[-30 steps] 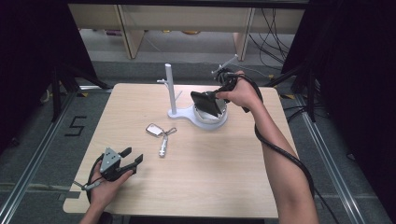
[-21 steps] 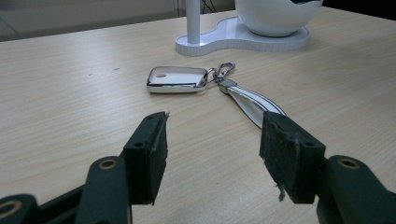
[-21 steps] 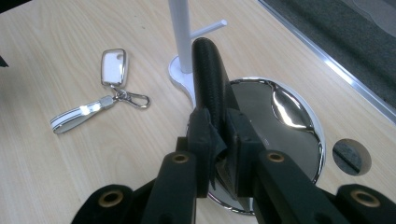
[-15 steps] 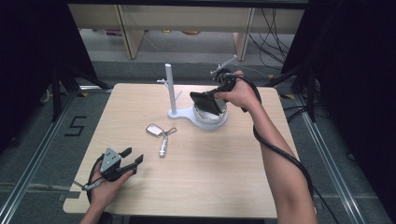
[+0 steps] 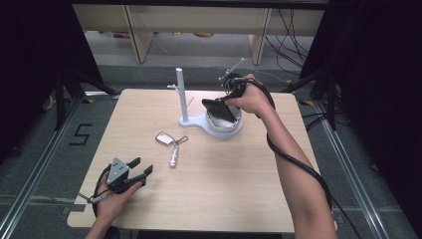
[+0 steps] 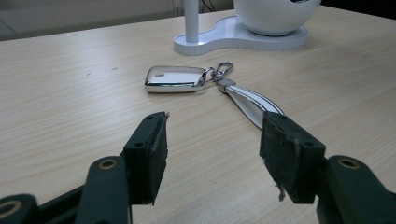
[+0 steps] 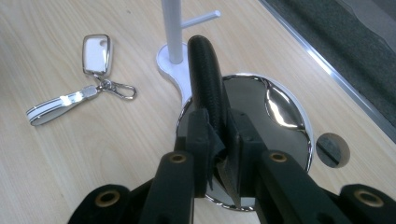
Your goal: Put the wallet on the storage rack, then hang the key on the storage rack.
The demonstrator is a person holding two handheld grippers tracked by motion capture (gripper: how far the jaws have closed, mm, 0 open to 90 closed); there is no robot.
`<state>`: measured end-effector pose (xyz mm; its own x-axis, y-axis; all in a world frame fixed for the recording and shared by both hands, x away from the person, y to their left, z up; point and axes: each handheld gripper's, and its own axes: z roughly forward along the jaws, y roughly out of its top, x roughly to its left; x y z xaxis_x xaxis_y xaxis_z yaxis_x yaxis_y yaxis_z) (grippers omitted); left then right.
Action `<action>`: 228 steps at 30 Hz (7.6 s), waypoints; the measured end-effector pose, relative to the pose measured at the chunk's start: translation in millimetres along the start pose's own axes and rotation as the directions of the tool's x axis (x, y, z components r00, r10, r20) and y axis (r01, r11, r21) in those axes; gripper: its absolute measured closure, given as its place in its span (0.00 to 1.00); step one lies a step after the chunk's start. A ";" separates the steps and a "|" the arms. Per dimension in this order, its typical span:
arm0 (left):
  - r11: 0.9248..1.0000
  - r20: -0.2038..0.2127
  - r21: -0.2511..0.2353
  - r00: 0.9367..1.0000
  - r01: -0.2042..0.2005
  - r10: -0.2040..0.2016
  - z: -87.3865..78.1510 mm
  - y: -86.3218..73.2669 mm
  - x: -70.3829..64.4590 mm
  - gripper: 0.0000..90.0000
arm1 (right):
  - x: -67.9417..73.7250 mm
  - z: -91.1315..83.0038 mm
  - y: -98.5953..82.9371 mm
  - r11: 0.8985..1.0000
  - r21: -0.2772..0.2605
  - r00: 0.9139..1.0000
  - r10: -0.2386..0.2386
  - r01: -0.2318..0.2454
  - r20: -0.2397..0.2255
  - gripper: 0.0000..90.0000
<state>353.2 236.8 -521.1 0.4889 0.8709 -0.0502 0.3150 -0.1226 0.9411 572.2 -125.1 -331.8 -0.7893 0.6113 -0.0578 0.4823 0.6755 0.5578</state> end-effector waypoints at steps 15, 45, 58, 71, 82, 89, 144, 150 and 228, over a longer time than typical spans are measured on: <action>1.000 0.002 0.000 1.000 0.005 -0.005 0.2 -0.4 0.6 0.46 | 4.7 13.7 3.8 0.995 0.089 0.996 -0.044 0.037 0.076 0.81; 1.000 0.009 0.001 1.000 0.003 -0.003 1.8 -1.4 -0.7 0.46 | -3.9 22.6 -17.1 0.998 -0.059 0.996 -0.028 0.033 0.085 0.88; 1.000 0.005 0.007 1.000 0.005 -0.005 1.0 -1.4 0.3 0.45 | -20.9 17.6 -28.1 0.997 -0.020 0.980 0.078 -0.075 0.183 0.75; 1.000 0.053 0.021 0.999 -0.003 0.002 8.3 6.4 -4.1 0.44 | -21.3 -19.7 -59.0 0.993 -0.048 0.968 0.113 -0.105 0.224 0.67; 1.000 0.060 0.013 0.998 0.016 -0.017 12.5 8.2 -5.9 0.40 | -19.9 -26.2 -110.0 0.984 -0.075 0.960 0.176 -0.164 0.215 0.62; 1.000 0.044 0.004 0.999 -0.011 0.011 15.3 10.7 -6.3 0.44 | -9.0 -22.8 -147.3 0.972 -0.079 0.956 0.234 -0.223 0.179 0.58; 0.785 0.284 0.470 0.911 -0.404 0.298 152.5 113.3 3.7 0.75 | 76.4 -11.3 -249.1 0.905 0.001 0.897 0.422 -0.426 0.131 0.50; 0.750 0.317 0.512 0.904 -0.419 0.288 169.0 112.6 -1.4 0.74 | 74.9 -11.9 -250.5 0.911 0.017 0.904 0.406 -0.412 0.130 0.50; 0.572 0.375 0.702 0.903 -0.424 0.209 209.9 117.1 -8.7 0.83 | 80.2 -5.8 -249.3 0.910 0.037 0.907 0.408 -0.414 0.105 0.50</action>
<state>556.5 115.0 -480.7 0.8128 0.5820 0.0261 0.5437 -0.7738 0.3250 386.5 -246.9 -470.7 -0.4793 0.8732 0.0884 0.7794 0.3771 0.5003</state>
